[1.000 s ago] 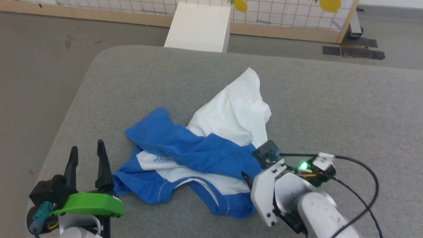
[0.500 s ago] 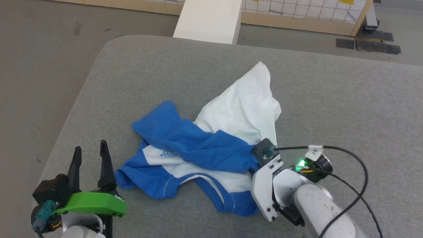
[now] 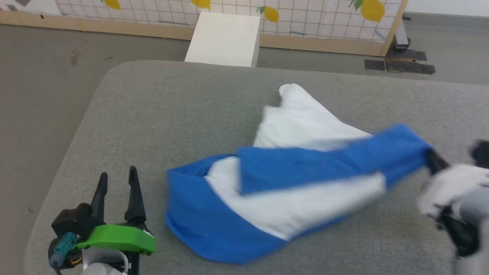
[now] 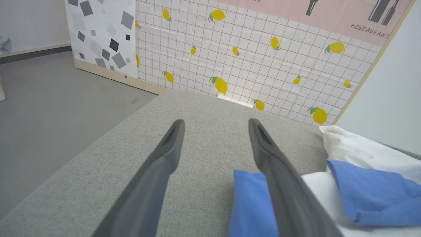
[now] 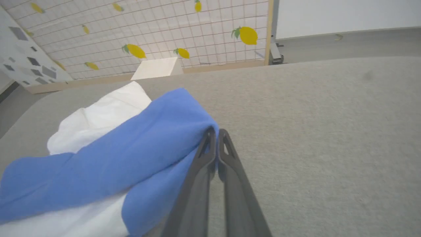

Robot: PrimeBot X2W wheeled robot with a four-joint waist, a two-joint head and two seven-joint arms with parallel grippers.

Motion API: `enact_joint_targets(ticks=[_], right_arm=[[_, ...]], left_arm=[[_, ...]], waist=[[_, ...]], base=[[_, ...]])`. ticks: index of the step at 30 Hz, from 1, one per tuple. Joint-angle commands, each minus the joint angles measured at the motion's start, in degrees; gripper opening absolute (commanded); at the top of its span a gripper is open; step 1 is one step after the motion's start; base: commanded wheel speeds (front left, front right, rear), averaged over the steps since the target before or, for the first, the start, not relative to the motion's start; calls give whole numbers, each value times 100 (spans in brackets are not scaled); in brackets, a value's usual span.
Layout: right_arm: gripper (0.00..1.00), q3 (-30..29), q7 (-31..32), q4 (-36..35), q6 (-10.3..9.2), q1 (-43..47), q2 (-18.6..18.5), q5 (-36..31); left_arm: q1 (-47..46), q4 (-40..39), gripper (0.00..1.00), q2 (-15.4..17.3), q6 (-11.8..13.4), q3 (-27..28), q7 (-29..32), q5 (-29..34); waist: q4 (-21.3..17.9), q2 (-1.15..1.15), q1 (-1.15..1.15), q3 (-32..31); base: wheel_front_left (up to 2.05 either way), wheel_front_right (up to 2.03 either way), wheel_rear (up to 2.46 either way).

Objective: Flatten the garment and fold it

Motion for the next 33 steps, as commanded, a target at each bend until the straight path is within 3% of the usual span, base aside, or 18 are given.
enact_joint_targets(ticks=[1,5,9,10,11,15,19,24,30,33], right_arm=[[0,-335,42,-2,-9,162,-6,8],[0,-1388,198,338,-9,511,-6,51],[0,-1959,325,866,-9,715,-6,-192],[35,-1927,264,928,-9,706,-6,-212],[100,-1841,150,914,-9,691,-6,-210],[100,-1289,-247,449,-9,737,-6,-187],[100,-672,-154,-426,-9,921,-6,-477],[100,1071,500,-1179,-9,1079,-6,-707],[100,2798,1458,-755,-9,827,-84,-751],[100,3254,1623,-434,-9,586,-157,-732]], left_arm=[[14,26,100,-34,-39,-20,-21,30],[0,84,100,-35,-69,-79,-19,17],[-17,174,100,-8,-101,-91,-8,-30],[-13,203,100,0,-111,-95,6,-48],[-11,220,100,8,-115,-92,10,-59],[9,215,100,22,-92,-97,21,-72],[-1,186,100,32,-76,-126,46,-75],[-47,183,100,37,-80,-159,48,-99],[-119,234,100,17,-111,-236,45,-141],[-157,268,100,10,-126,-257,41,-166]], waist=[[-60,0,0,-40],[-104,0,0,-21],[-148,0,0,-20],[-159,0,0,-22],[-172,0,0,-27],[-209,0,0,-60],[-204,0,0,-74],[-209,0,0,-24],[-118,0,0,78],[-40,0,0,139]], base=[[0,0,0],[0,0,0],[0,0,0],[0,0,0],[0,0,0],[0,0,0],[0,0,0],[0,0,0],[0,0,0],[0,0,0]])
